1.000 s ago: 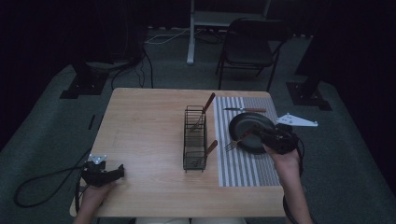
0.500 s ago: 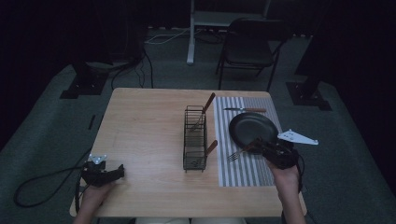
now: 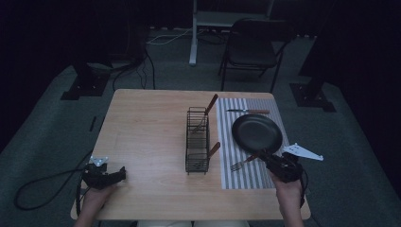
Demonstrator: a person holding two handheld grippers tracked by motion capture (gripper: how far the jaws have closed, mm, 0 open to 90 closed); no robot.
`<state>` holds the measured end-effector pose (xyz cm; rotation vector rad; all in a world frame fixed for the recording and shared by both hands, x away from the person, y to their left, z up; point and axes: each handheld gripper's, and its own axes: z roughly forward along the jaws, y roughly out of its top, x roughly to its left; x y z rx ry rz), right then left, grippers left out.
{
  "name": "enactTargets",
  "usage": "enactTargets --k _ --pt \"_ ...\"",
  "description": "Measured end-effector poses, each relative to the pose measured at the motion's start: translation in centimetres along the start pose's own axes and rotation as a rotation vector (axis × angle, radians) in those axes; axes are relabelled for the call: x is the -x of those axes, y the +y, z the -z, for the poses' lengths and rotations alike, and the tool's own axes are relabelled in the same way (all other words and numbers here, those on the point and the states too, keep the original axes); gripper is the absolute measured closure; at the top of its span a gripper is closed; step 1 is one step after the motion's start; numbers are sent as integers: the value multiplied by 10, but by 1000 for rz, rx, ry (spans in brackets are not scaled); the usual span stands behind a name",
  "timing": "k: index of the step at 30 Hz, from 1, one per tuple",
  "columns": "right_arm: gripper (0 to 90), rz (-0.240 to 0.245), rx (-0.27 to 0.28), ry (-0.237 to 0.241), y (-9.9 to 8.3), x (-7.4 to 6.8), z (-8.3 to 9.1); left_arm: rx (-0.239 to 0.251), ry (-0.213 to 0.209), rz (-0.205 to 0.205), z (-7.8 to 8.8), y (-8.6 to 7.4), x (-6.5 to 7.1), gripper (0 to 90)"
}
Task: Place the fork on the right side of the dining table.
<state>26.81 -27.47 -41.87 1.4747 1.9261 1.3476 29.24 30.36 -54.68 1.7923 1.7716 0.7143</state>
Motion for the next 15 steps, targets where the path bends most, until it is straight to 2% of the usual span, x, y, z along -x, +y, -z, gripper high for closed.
enactTargets --k 4,6,11,14,15 --pt "768 -21 2 16 -3 8 3 0 0 0 0 0 0 8" --pt "746 -26 5 -9 -4 12 4 0 0 0 0 0 0 8" --pt "698 -53 -8 -4 -6 24 5 1 0 1 0 0 0 8" --pt "698 -61 -14 -10 -7 29 5 0 0 0 0 0 0 8" --pt "699 -77 -19 -8 -9 36 4 0 0 1 0 0 0 8"
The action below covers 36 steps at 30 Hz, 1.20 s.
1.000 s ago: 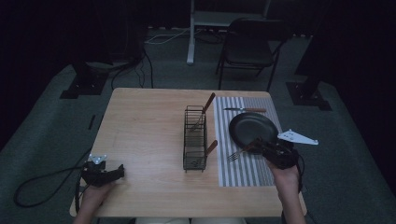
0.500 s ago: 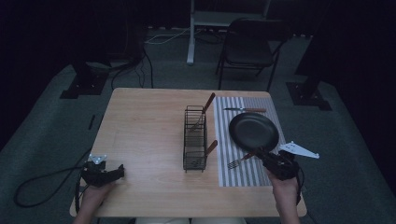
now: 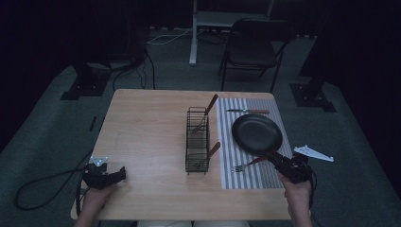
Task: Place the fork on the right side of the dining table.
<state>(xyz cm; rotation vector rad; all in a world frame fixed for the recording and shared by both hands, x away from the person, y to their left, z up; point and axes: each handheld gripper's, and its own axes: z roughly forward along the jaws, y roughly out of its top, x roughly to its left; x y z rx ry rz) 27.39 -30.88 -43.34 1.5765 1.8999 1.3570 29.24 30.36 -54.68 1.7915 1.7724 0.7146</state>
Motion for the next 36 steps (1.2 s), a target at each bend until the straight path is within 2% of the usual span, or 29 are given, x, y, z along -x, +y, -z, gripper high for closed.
enactTargets --k 14,22,26,36 --pt "645 -40 -52 -59 -12 34 -9 -2 2 2 1 0 0 8" --pt "609 -59 -90 -55 -21 50 -18 -2 2 2 1 0 0 8" --pt "593 -91 -112 -44 -26 60 -22 -2 2 2 1 0 0 8" --pt "559 -97 -152 -48 -34 73 -26 1 3 5 1 -1 0 8"
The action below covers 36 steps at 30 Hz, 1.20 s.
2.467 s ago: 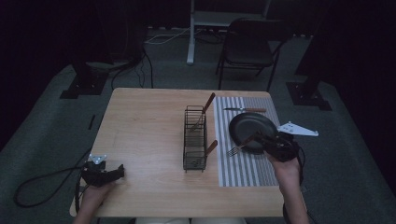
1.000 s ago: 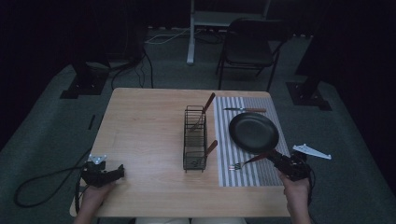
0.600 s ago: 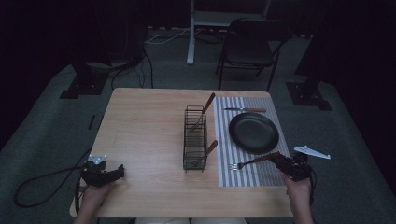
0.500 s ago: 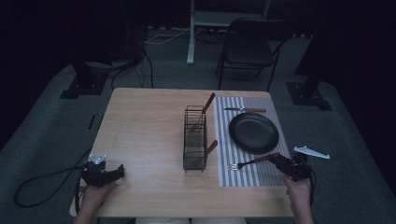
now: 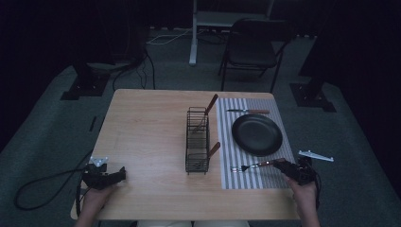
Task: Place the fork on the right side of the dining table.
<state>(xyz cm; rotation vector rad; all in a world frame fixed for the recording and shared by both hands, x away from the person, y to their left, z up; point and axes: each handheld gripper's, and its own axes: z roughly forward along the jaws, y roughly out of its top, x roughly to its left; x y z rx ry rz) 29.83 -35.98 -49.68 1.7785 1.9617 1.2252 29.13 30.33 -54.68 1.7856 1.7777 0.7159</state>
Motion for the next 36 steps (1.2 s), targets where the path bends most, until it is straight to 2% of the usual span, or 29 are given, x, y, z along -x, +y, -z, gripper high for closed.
enactTargets --k 11,21,31,34,36 --pt "533 -11 -34 -15 -6 11 -5 1 0 0 0 0 0 8" --pt "520 -17 -56 -49 -10 28 -16 -1 0 -1 0 0 0 8" --pt "416 40 -59 -125 -16 17 -17 -1 0 0 0 0 0 8" --pt "334 42 -43 -109 -18 11 -15 -1 0 0 0 0 0 8" --pt "244 53 -49 -99 -21 6 -16 -1 0 0 0 0 0 8"
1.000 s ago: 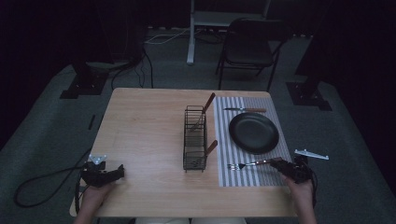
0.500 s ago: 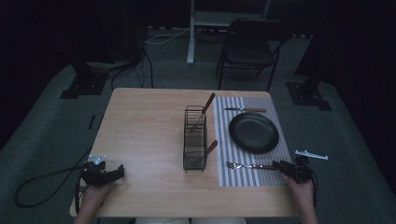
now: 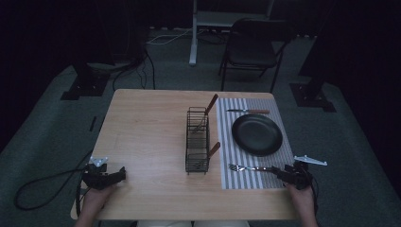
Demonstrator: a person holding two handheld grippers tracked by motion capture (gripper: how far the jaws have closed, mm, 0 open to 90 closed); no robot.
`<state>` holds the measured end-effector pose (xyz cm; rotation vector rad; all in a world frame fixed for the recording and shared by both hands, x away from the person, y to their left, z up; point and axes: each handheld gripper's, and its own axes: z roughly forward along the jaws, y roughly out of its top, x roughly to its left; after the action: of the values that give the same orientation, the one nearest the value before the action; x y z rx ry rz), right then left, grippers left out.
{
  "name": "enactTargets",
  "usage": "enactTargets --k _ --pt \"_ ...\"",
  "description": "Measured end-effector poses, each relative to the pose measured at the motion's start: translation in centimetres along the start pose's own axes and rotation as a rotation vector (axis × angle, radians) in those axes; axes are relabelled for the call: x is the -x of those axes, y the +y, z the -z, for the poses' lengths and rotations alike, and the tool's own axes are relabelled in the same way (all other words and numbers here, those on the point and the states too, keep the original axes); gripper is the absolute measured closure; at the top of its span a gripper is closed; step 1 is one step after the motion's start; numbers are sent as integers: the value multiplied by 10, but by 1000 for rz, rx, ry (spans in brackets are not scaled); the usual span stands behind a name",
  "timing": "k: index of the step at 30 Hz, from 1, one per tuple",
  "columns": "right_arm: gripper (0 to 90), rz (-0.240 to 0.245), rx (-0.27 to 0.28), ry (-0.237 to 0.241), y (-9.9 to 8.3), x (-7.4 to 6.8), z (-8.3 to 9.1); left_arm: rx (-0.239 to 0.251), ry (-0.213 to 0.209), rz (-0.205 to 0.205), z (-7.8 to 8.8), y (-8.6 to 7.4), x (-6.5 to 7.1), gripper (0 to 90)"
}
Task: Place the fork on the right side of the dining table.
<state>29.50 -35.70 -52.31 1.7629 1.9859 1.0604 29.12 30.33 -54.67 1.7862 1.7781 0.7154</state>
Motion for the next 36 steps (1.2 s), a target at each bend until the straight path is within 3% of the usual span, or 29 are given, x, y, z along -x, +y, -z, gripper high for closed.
enactTargets --k 3,5,12,13,18,21,30,36 --pt "138 30 -16 5 -6 -11 -2 0 0 0 0 0 0 8" --pt "126 54 -20 4 -11 -20 -5 0 0 0 0 0 0 8" --pt "120 67 29 -121 -22 -37 -8 0 0 0 0 0 0 8" --pt "120 64 40 -148 -24 -38 -7 0 0 0 0 0 0 8" --pt "120 26 70 -194 -33 -37 -5 0 0 0 0 0 0 8" --pt "120 28 60 -230 -35 -36 -8 0 0 0 0 0 0 8" --pt "119 69 56 -276 -40 -40 -16 0 0 0 0 0 0 8" --pt "118 69 55 -277 -40 -40 -16 0 0 1 0 0 0 7"
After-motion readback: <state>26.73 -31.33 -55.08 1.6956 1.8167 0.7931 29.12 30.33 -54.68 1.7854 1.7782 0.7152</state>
